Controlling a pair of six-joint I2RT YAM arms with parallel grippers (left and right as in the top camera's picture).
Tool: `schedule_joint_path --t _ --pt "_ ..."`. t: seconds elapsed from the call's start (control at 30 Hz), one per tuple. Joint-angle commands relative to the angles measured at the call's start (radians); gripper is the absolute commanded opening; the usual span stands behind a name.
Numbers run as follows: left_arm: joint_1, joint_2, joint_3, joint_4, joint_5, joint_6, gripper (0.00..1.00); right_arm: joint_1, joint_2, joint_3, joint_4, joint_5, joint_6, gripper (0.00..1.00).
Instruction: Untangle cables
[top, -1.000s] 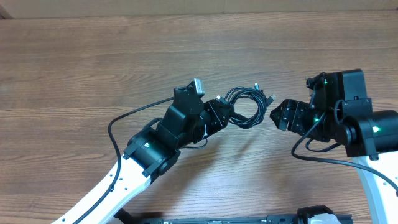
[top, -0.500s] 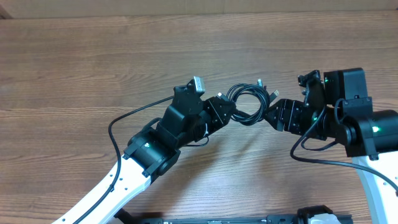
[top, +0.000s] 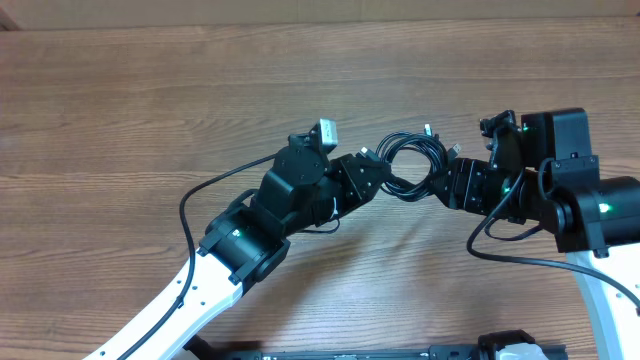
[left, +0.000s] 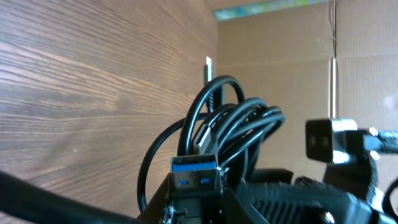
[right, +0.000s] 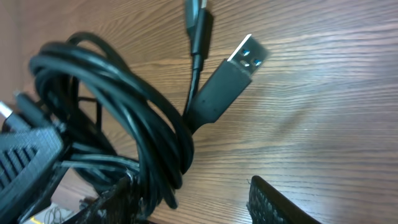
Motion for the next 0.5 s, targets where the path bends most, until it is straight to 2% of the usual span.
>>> schedule_joint_path --t 0.0,0.47 --pt "0.0 -0.016 0.01 0.031 0.092 -0.013 0.04 -0.001 0.006 -0.002 -0.011 0.114 0.06 0.54" --pt "0.006 -0.016 0.01 0.167 0.232 0.007 0.05 -0.001 0.01 -0.002 -0.018 0.158 0.083 0.54"
